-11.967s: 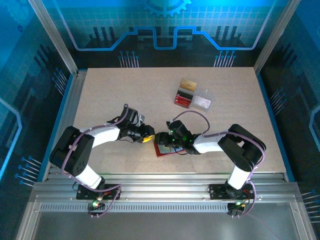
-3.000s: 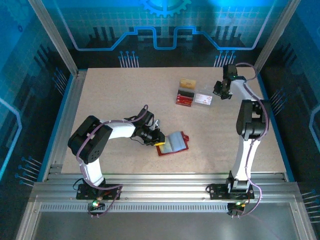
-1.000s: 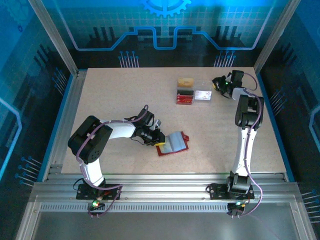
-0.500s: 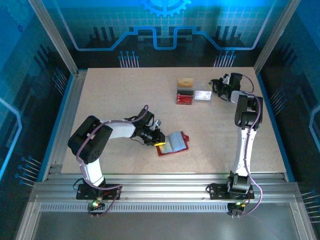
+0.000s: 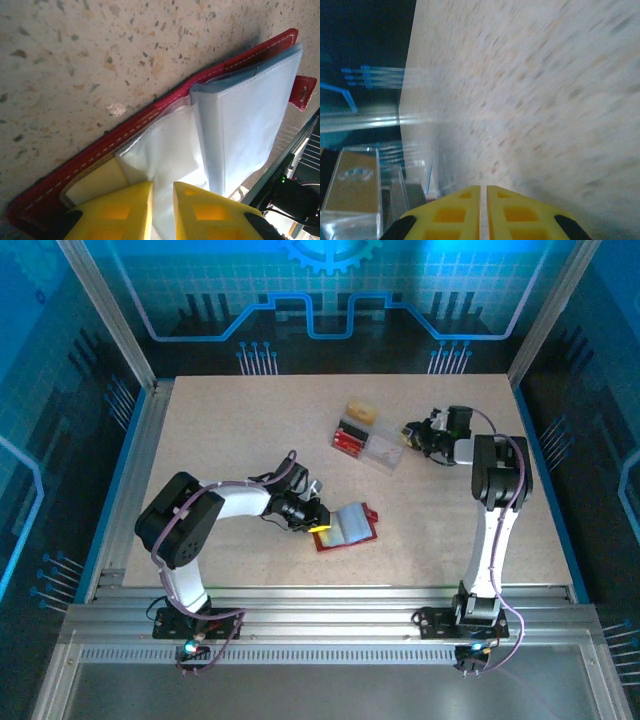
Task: Put the credit cards into the card holder
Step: Rotate the storage box at the top-center of the table, then pick up the credit card from the storage box.
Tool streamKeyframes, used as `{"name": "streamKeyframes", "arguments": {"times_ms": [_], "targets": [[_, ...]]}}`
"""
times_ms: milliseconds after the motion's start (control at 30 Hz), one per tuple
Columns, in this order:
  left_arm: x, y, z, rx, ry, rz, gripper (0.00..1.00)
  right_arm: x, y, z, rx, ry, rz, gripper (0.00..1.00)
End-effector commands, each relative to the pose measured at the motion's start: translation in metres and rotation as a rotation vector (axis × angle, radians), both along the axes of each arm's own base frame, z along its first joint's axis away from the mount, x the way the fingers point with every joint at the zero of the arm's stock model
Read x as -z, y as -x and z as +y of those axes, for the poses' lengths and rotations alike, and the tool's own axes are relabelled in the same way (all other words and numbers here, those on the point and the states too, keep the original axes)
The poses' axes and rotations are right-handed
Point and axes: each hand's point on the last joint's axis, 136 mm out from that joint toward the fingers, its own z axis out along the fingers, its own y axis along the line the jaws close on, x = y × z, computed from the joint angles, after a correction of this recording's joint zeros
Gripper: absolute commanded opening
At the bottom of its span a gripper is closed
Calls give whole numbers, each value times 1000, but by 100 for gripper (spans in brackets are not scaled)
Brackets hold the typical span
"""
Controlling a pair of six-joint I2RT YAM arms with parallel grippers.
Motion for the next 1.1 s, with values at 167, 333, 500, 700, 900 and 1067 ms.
{"name": "streamKeyframes", "arguments": {"times_ms": [167,333,500,700,900,1067], "targets": [[3,20,7,12,-35,47,19,-9,41,55,-69,113,-2,13],[2,20,8,10,-37,40,20,-27,66,45,-36,394,-1,23],[4,20,8,6,-42,44,20,-98,91,25,49,893,-75,51],[4,20,8,4,-41,45,20,-141,109,78,-111,1114,-223,71],[4,20,9,4,-46,43,20,-113,110,121,-291,1347,-227,79],[4,20,9,2,-49,43,20,-96,106,132,-336,1446,-223,80]]}}
